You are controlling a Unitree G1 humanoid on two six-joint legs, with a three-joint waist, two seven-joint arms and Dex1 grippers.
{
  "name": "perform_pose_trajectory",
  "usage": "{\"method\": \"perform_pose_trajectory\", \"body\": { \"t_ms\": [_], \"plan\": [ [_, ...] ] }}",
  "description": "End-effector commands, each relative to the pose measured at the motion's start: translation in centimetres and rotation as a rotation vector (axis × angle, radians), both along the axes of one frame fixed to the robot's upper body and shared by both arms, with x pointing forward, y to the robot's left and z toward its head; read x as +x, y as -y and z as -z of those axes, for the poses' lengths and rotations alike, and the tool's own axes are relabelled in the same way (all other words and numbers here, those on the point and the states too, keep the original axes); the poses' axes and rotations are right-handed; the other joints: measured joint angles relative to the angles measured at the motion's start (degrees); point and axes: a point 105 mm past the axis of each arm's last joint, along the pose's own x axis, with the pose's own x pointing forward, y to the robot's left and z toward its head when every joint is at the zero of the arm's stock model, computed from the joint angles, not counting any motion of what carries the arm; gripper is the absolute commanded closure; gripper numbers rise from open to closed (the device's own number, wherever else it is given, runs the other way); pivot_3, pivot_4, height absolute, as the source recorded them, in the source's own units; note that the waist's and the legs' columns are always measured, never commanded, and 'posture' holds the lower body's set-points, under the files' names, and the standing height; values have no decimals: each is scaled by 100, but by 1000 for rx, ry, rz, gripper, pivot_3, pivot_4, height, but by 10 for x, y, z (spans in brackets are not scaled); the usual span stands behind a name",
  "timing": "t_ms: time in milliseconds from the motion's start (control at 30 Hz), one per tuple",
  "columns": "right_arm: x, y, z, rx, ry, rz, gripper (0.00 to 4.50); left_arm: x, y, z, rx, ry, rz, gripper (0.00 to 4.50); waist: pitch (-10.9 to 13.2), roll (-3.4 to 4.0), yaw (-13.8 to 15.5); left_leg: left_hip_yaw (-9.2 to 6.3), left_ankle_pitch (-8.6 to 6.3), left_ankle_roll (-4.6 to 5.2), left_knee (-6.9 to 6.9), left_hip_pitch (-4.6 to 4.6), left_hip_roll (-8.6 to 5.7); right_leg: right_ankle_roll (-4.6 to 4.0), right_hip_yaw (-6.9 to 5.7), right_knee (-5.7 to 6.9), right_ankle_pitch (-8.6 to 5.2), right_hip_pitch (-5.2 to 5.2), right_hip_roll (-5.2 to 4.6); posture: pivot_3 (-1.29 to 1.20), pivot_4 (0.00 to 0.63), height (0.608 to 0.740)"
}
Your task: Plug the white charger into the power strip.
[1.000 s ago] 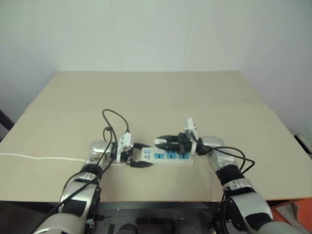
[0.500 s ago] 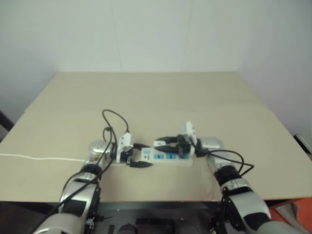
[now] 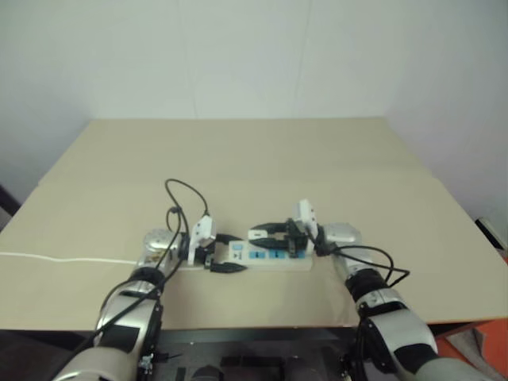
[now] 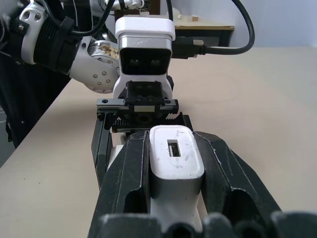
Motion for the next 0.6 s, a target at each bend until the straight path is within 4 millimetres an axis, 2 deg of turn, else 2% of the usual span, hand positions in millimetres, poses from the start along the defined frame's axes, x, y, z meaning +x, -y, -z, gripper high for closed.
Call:
{"method": "perform_pose_trajectory", "body": {
  "t_ms": [33, 167, 467, 600],
  "plan": [
    [-5, 11, 37, -111, -26, 51, 3359, -1, 0, 0, 32, 7, 25, 1210, 0, 0, 0, 0, 0, 0, 0, 1, 0, 4, 0, -1, -2, 2, 0, 0, 150, 740],
    [-9, 11, 40, -121, -11, 35, 3359, -1, -1, 0, 34, 6, 23, 1210, 0, 0, -1, 0, 0, 0, -3, 22, 0, 29, 0, -8, -18, 25, 0, 0, 150, 740],
    [-4, 10, 41, -131, -122, 25, 3359, -2, 0, 1, 35, 0, 31, 1210, 0, 0, -2, 0, -1, -1, -15, 58, 4, 41, -2, -28, -24, 63, 2, 0, 150, 740],
    [-5, 12, 41, -146, -115, 17, 2056, -2, 1, 2, 35, 0, 30, 1210, 0, 0, 4, -2, -1, -1, -18, 55, 4, 40, -4, -35, -25, 63, 2, 0, 150, 740]
  ]
}}
